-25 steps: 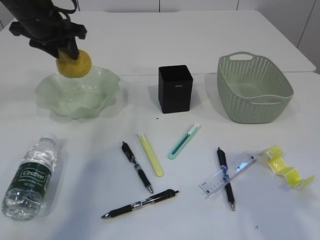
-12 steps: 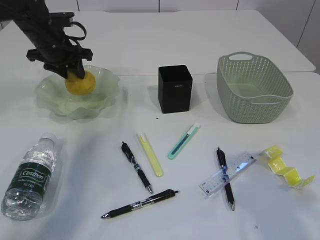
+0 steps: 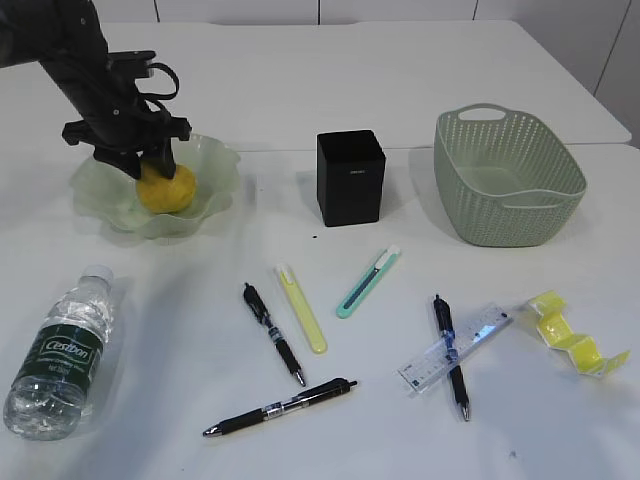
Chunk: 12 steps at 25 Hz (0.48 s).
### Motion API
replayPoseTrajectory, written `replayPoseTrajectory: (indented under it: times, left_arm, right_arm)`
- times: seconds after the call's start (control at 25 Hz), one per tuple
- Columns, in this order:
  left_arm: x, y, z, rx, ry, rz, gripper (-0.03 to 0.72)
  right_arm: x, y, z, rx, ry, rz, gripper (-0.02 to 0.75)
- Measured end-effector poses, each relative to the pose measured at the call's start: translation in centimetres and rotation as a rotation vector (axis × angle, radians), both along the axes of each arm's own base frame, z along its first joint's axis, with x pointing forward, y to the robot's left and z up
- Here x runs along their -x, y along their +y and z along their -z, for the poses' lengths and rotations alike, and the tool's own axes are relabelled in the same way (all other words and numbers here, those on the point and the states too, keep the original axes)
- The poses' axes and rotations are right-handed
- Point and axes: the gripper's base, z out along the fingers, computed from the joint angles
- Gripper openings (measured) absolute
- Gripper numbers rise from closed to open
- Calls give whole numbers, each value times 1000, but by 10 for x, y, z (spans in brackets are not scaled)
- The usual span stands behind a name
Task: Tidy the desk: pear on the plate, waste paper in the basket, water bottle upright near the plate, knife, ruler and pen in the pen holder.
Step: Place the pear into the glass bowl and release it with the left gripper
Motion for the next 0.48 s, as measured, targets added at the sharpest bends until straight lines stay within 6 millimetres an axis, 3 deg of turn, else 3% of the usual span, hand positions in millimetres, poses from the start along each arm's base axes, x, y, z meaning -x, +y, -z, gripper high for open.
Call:
replayPoseTrajectory:
  times: [0.32,0.48]
  left_arm:
    - [2,1,-5,-1,11,0,488]
    - [7,3,-32,-2,-40,2,513]
  right_arm:
    - [1,0,1,1,11,0,555]
    - [2,0,1,2,23,-1,555]
